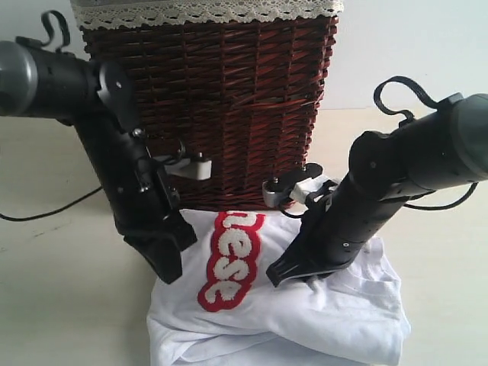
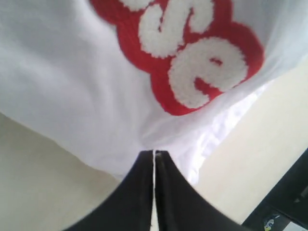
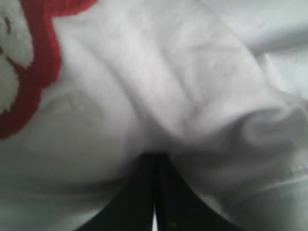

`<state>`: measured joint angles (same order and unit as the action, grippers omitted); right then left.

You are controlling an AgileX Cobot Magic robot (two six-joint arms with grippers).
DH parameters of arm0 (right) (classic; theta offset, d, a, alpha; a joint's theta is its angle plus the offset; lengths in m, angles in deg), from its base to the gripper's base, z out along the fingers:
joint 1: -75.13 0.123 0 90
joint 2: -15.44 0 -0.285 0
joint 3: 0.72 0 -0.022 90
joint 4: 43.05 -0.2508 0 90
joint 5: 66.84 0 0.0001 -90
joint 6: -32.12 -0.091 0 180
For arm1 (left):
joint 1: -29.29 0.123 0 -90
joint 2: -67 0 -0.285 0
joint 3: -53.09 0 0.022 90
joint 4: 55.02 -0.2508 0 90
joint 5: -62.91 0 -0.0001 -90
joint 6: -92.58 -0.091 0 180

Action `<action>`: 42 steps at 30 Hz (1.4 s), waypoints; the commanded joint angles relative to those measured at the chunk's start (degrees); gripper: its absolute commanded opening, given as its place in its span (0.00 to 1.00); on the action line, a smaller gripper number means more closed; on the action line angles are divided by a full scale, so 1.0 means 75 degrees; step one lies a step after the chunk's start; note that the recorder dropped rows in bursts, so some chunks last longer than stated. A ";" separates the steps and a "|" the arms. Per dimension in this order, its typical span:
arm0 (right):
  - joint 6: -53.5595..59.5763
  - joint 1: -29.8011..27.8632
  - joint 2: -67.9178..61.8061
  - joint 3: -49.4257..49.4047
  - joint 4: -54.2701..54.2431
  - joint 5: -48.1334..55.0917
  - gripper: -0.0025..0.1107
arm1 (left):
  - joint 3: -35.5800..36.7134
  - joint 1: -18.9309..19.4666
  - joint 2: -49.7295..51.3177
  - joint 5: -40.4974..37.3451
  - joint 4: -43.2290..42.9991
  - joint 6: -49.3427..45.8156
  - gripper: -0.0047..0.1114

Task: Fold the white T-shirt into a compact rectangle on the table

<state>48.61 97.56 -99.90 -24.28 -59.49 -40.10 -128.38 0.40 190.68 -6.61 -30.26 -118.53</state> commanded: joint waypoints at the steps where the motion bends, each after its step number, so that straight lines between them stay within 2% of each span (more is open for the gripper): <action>1: -0.0890 0.0035 0.0772 -0.0009 0.1128 -0.0098 0.02 | 0.0033 0.0044 -0.0682 0.0374 0.0558 0.0013 0.07; 4: -0.1689 0.0035 0.1417 -0.0009 0.1862 0.0037 0.02 | 0.0033 -0.0074 -0.0712 0.1286 0.1417 -0.0228 0.07; 7: -0.1727 0.0035 0.1900 -0.0009 0.1814 0.0420 0.02 | 0.0033 -0.0289 -0.0442 0.1981 0.2291 -0.0756 0.07; 11: -0.0201 0.0035 0.1873 -0.0009 0.0710 0.1216 0.02 | 0.0033 -0.0661 0.0030 0.2671 0.3041 -0.1242 0.07; 13: 0.0864 0.0035 0.1702 -0.0009 0.0009 0.1687 0.02 | 0.0033 -0.0792 0.0287 0.2899 0.2988 -0.1242 0.07; 16: 0.1632 0.0035 0.1439 -0.0024 -0.0776 0.1877 0.02 | 0.0033 -0.0815 0.0680 0.3021 0.2656 -0.1283 0.07; 23: 0.1843 0.0035 0.0778 -0.0024 -0.0892 0.1678 0.02 | 0.0033 -0.0726 0.1213 0.2927 0.1946 -0.0772 0.11; 31: 0.1510 0.0035 0.0260 -0.0024 -0.0803 0.0820 0.02 | 0.0033 -0.0466 0.1210 0.1906 -0.0040 0.0208 0.11; 37: 0.1524 0.0035 0.0030 -0.0010 -0.1089 0.0420 0.02 | 0.0019 -0.0259 0.1084 0.1583 0.0025 0.0078 0.11; 42: 0.0634 0.0035 0.0532 -0.0010 0.0018 -0.0121 0.02 | 0.0019 -0.0259 0.0329 0.1287 0.0371 -0.0194 0.11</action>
<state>57.54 97.76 -98.61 -24.28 -64.27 -38.13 -128.61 -1.84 196.61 4.55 -26.24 -119.07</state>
